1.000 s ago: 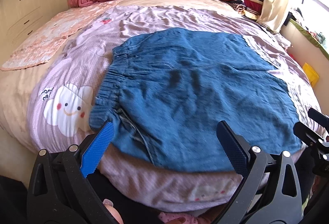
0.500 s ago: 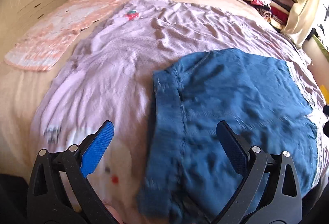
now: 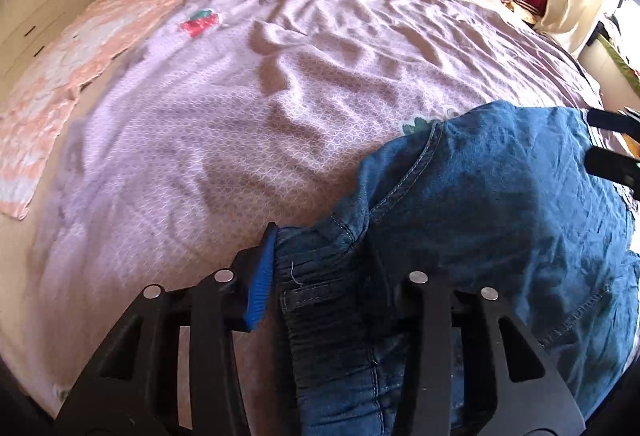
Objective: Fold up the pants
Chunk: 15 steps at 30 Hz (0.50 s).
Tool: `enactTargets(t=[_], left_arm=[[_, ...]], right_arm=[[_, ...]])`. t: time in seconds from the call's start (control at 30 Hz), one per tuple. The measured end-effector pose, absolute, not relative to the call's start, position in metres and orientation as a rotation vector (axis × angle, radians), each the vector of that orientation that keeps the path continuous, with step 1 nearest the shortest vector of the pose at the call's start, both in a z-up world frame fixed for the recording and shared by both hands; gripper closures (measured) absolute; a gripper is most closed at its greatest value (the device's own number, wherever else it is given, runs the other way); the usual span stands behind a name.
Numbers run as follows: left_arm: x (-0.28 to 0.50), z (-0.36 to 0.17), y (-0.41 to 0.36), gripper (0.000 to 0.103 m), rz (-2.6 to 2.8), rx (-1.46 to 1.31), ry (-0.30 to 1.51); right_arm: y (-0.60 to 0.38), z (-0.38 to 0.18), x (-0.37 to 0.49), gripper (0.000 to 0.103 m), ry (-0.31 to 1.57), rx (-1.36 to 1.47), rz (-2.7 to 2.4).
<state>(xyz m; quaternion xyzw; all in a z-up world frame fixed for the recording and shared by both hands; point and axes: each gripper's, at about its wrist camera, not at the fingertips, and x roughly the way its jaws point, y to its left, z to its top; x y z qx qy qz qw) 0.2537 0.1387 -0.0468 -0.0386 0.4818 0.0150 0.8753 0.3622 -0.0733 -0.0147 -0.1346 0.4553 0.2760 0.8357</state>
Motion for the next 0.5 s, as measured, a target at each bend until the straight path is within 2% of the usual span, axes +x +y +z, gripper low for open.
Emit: enactTargets(t=[0.3,0.37,0.4,0.47,0.5], left_arm=[[0.234,-0.022,0.148,0.076,-0.060,-0.105,0.911],[0.230,-0.015,0.148,0.076,-0.078,-0.113,0.894],[0.229,-0.012,0.148,0.076,-0.085,-0.113,0.891],[0.228,-0.010,0.145,0.076,-0.098,-0.105,0.887],[0.228,-0.009,0.143,0.076,-0.096,-0.096,0.886]], right_arm=[[-0.036,-0.039,0.402,0.007,0.965,-0.485,0.751],[-0.026,-0.045,0.404,0.028,0.968,-0.551,0.807],[-0.023,-0.050,0.403,0.052,0.985,-0.576,0.830],[-0.017,-0.057,0.400,0.073,1.013,-0.614,0.847],[-0.017,-0.055,0.397,0.080,1.003,-0.605,0.857]])
